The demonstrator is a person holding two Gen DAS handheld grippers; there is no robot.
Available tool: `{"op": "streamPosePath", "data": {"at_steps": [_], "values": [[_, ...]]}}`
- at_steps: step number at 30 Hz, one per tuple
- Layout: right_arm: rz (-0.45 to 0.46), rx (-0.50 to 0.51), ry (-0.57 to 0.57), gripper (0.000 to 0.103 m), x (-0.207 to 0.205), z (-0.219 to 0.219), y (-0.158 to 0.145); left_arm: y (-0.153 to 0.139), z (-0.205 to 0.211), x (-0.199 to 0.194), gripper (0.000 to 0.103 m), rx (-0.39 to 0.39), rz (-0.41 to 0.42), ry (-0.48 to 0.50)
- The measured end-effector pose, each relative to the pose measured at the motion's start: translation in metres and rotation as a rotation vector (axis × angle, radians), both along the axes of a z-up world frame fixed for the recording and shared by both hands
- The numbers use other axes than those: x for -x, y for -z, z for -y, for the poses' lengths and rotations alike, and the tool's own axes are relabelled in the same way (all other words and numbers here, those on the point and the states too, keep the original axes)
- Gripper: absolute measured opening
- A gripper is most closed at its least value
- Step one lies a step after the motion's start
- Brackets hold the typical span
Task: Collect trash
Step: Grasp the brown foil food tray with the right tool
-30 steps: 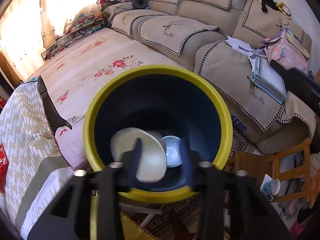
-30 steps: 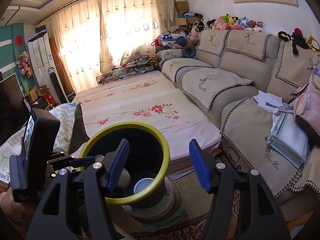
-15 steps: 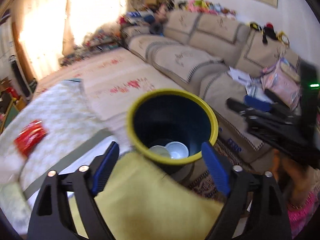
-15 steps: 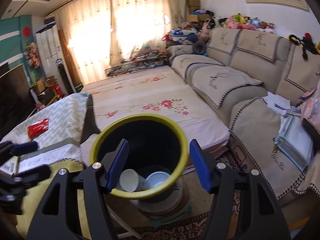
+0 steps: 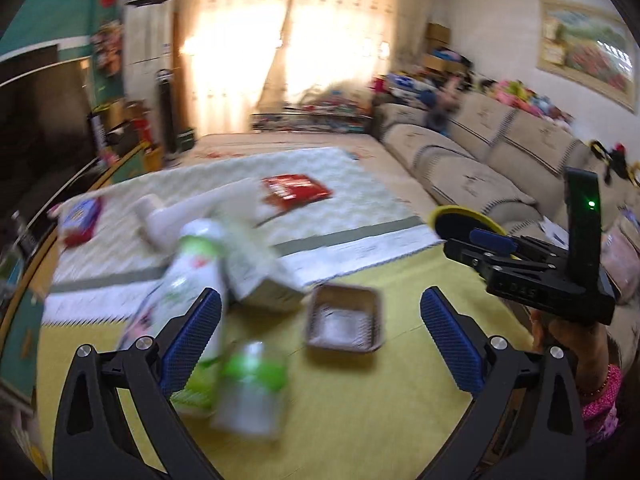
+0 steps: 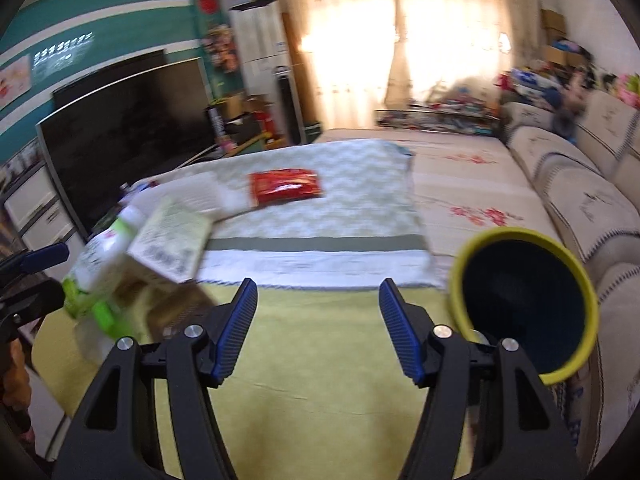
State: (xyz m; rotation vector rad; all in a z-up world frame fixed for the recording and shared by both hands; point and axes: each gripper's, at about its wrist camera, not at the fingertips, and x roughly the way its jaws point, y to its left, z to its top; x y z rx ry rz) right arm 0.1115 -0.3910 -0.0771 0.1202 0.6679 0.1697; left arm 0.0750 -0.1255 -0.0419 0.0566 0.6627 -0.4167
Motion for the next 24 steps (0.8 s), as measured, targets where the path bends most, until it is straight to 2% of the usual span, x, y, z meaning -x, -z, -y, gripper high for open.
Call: {"op": "streamPosePath", "data": {"at_steps": [7, 12, 16, 22, 24], "values": [[-0.082, 0.043, -0.103, 0.060, -0.014, -0.061, 0.015, 0.014, -0.059, 0.017, 0.098, -0.008, 0.001, -0.126], [-0.142, 0.040, -0.115, 0.049, -0.015, -0.075, 0.029, 0.018, -0.060, 0.023, 0.098, -0.011, 0.003, -0.133], [-0.172, 0.042, -0.127, 0.048, -0.018, -0.087, 0.036, 0.020, -0.056, 0.023, 0.098, -0.006, 0.000, -0.116], [-0.220, 0.070, -0.127, 0.034, -0.024, -0.092, 0.050, 0.023, -0.055, 0.023, 0.098, -0.005, -0.006, -0.115], [-0.218, 0.097, -0.105, 0.022, -0.026, -0.088, 0.052, 0.024, -0.055, 0.022, 0.098, -0.003, -0.010, -0.118]]}}
